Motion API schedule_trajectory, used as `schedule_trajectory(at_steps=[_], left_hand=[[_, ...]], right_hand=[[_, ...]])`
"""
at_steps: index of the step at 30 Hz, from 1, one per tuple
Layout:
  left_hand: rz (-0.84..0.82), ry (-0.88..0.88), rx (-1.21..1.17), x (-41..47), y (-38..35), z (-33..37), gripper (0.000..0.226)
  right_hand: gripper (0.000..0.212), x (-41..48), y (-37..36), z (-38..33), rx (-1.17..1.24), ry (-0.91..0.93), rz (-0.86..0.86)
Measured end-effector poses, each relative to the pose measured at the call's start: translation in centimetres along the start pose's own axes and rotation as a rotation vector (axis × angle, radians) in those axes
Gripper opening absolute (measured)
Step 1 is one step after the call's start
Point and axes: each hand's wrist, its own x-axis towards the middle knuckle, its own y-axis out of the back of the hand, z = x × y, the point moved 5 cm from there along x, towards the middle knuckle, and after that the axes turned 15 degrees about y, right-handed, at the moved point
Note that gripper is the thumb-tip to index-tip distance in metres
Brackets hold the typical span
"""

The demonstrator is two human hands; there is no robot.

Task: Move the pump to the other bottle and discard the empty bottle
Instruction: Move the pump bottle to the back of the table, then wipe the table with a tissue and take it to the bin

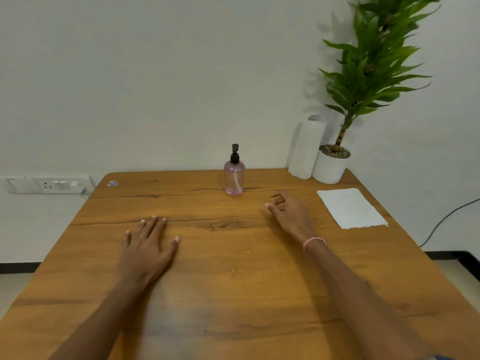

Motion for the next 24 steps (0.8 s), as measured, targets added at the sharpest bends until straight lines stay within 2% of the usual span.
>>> schedule_trajectory(at_steps=[3,10,15,20,24], left_hand=[[0.004,-0.026,-0.011,-0.4,0.3,0.4,0.097],[0.014,-0.064,-0.072,-2.4,0.2,1.5,0.083],[-0.013,-0.134,-0.104,-4.4,-1.1,5.0,0.073],[0.032,-0.191,-0.073,-4.2,-2.0,8.0,0.07],[0.072,-0.167,-0.111,-3.5,-1.9,9.3,0.061]], right_hand=[[0.022,-3.9,3.2,1.5,0.012,0.0,0.035],[0.01,-11.4,8.6,5.3,-0.021,-0.024,0.204],[0.01,-13.3,10.9,8.6,-0.199,-0.054,0.288],[0.015,-12.8,11.4,10.5,-0.363,-0.065,0.274],[0.026,-11.3,11.6,11.2,-0.418,-0.07,0.243]])
